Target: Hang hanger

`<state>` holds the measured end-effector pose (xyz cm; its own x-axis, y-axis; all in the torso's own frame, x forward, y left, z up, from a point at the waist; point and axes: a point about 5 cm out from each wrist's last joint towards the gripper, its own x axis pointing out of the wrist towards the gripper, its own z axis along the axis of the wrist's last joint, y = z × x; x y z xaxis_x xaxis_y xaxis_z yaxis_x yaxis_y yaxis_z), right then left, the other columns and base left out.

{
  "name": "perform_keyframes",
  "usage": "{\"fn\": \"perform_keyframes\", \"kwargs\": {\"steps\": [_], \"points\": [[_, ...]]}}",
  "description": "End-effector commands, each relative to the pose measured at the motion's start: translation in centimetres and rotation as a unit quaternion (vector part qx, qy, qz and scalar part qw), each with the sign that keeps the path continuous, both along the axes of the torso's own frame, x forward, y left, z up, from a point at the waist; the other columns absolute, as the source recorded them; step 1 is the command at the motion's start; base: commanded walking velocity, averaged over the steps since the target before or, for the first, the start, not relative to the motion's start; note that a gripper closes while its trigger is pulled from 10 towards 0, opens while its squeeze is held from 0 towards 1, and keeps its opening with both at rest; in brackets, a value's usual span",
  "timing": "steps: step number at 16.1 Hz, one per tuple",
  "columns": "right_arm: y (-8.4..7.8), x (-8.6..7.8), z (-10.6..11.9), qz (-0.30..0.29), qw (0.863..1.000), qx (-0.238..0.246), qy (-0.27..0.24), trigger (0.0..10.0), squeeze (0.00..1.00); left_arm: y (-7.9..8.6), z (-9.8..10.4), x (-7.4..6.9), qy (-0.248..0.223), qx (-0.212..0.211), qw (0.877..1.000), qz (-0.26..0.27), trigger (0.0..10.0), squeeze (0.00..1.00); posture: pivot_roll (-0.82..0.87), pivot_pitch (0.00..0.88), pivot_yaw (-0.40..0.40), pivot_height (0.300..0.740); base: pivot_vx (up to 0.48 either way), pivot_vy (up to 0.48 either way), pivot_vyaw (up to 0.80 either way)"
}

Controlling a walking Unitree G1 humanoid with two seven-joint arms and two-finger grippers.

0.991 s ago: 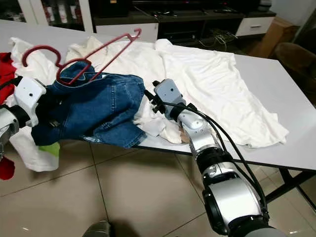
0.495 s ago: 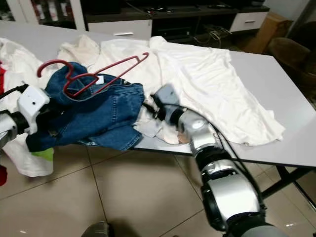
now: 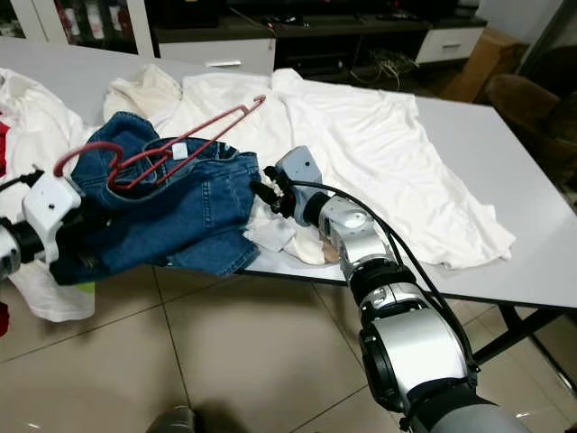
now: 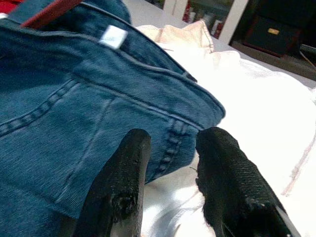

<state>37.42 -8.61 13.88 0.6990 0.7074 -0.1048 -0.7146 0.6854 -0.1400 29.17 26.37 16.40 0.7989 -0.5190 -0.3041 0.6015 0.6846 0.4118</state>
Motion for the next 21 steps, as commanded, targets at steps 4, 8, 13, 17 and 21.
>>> {"fn": "perform_keyframes", "kwargs": {"steps": [4, 8, 13, 17, 21], "points": [[-0.4, 0.2, -0.1, -0.015, 1.000, -0.007, 0.005, 10.0, 0.00, -0.6, -0.1, -0.2, 0.004, -0.010, 1.000, -0.010, 10.0, 0.00, 0.19, 0.000, -0.111, 0.740, 0.000, 0.000, 0.00], [-0.4, 0.2, -0.1, -0.015, 1.000, -0.007, 0.005, 10.0, 0.00, -0.6, -0.1, -0.2, 0.004, -0.010, 1.000, -0.010, 10.0, 0.00, 0.19, 0.000, -0.111, 0.740, 0.000, 0.000, 0.00], [-0.4, 0.2, -0.1, -0.015, 1.000, -0.007, 0.005, 10.0, 0.00, -0.6, -0.1, -0.2, 0.004, -0.010, 1.000, -0.010, 10.0, 0.00, 0.19, 0.000, -0.111, 0.740, 0.000, 0.000, 0.00], [-0.4, 0.2, -0.1, -0.015, 1.000, -0.007, 0.005, 10.0, 0.00, -0.6, -0.1, -0.2, 0.004, -0.010, 1.000, -0.010, 10.0, 0.00, 0.19, 0.000, -0.111, 0.740, 0.000, 0.000, 0.00], [0.3, -0.3, -1.6, -0.065, 0.998, 0.003, 0.016, 10.0, 0.00, -3.4, 0.1, 2.1, -0.050, -0.034, 0.998, -0.006, 10.0, 0.00, 0.17, 0.000, -0.090, 0.740, 0.000, 0.000, 0.00]]}}
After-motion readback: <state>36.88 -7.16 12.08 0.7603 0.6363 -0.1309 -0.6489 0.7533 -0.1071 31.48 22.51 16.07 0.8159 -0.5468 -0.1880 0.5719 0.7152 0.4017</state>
